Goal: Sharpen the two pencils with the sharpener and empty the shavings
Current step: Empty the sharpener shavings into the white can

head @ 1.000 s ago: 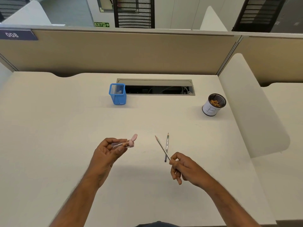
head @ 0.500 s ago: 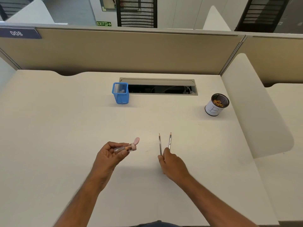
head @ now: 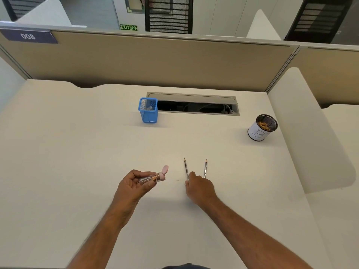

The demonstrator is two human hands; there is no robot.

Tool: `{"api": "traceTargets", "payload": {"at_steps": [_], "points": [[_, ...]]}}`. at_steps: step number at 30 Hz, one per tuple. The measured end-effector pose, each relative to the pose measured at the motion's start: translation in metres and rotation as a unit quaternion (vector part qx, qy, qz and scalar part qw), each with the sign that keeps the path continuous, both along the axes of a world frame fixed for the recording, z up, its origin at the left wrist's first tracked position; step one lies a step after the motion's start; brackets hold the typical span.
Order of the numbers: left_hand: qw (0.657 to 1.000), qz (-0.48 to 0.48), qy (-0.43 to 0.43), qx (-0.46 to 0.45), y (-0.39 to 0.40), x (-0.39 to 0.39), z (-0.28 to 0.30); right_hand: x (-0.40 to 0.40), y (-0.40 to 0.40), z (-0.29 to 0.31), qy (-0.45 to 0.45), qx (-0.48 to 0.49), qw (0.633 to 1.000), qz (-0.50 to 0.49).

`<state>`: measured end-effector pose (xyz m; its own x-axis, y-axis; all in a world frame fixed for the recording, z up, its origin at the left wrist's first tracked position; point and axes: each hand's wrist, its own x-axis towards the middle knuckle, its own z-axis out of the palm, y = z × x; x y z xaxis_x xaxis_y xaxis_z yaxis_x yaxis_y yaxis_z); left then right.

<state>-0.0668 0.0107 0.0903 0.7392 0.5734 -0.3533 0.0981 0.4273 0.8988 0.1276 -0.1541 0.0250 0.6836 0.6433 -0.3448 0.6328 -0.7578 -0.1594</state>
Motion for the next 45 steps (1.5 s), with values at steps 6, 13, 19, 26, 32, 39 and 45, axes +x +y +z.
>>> {"api": "traceTargets", "payload": {"at_steps": [6,13,19,26,32,39,45], "points": [[1.0,-0.008,0.022,0.012,0.001,0.004,-0.005,0.003,0.003,-0.003,0.006,-0.024,1.0,0.005],[0.999,-0.029,0.034,0.026,-0.003,0.011,-0.004,0.008,-0.001,0.017,0.019,0.009,1.0,0.001],[0.995,-0.046,0.061,0.059,-0.01,0.02,-0.002,0.01,-0.012,0.081,0.315,0.258,0.899,-0.161],[0.993,-0.064,0.053,0.081,-0.025,0.035,0.013,0.004,-0.023,0.112,0.48,0.34,0.793,-0.157],[0.993,-0.066,0.042,0.091,-0.034,0.043,0.02,0.005,-0.035,0.112,0.484,0.391,0.769,-0.146],[0.996,-0.059,0.006,0.061,-0.044,0.049,0.026,0.005,-0.041,0.104,0.475,0.423,0.757,-0.148],[0.999,-0.045,-0.014,0.011,-0.058,0.057,0.027,0.001,-0.043,0.106,0.536,0.461,0.678,-0.203]]}}
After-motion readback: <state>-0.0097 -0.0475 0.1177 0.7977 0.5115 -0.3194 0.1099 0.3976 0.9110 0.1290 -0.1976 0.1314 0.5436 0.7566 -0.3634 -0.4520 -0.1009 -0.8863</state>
